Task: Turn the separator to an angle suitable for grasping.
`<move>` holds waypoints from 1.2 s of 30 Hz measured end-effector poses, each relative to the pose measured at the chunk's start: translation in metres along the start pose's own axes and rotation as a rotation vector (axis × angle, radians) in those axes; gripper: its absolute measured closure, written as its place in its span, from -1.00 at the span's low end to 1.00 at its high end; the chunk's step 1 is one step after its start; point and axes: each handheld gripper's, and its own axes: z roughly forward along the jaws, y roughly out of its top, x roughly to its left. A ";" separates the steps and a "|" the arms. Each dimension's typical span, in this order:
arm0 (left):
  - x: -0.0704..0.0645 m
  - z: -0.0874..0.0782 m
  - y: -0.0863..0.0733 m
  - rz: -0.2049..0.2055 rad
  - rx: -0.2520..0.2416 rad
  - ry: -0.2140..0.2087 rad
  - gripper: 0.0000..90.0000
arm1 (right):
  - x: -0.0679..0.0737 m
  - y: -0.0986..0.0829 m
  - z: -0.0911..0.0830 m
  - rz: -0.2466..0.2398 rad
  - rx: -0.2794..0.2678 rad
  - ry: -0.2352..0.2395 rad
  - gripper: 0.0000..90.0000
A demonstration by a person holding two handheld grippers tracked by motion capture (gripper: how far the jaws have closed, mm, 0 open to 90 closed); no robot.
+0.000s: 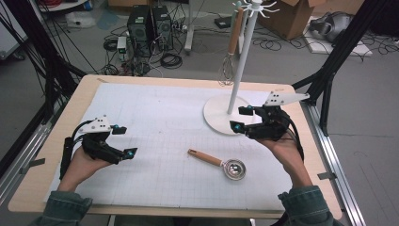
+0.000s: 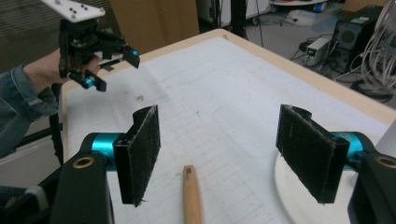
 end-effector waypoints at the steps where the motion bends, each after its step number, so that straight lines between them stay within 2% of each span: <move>1: 0.000 0.001 -0.001 -0.008 -0.004 -0.004 -0.86 | 0.001 -0.004 0.000 0.008 0.010 -0.003 -0.33; 7: 0.000 0.005 -0.002 0.000 0.010 -0.006 -0.86 | -0.001 -0.026 0.006 0.016 0.048 -0.012 -0.33; 10: 0.000 0.006 -0.003 -0.010 -0.001 -0.020 -0.86 | 0.000 -0.035 0.011 0.021 0.066 -0.015 -0.31; 18: 0.001 0.008 -0.005 -0.007 0.008 -0.023 -0.86 | 0.002 -0.064 0.029 0.031 0.121 -0.015 -0.28; 26: 0.000 0.008 -0.004 -0.002 0.014 -0.020 -0.86 | 0.004 -0.084 0.043 0.028 0.168 0.001 -0.18; 34: -0.002 0.008 -0.003 -0.008 0.004 -0.021 -0.86 | 0.008 -0.099 0.063 0.010 0.256 0.014 -0.07; 36: -0.001 0.008 -0.003 0.002 0.011 -0.021 -0.86 | 0.009 -0.101 0.067 0.004 0.272 0.016 -0.03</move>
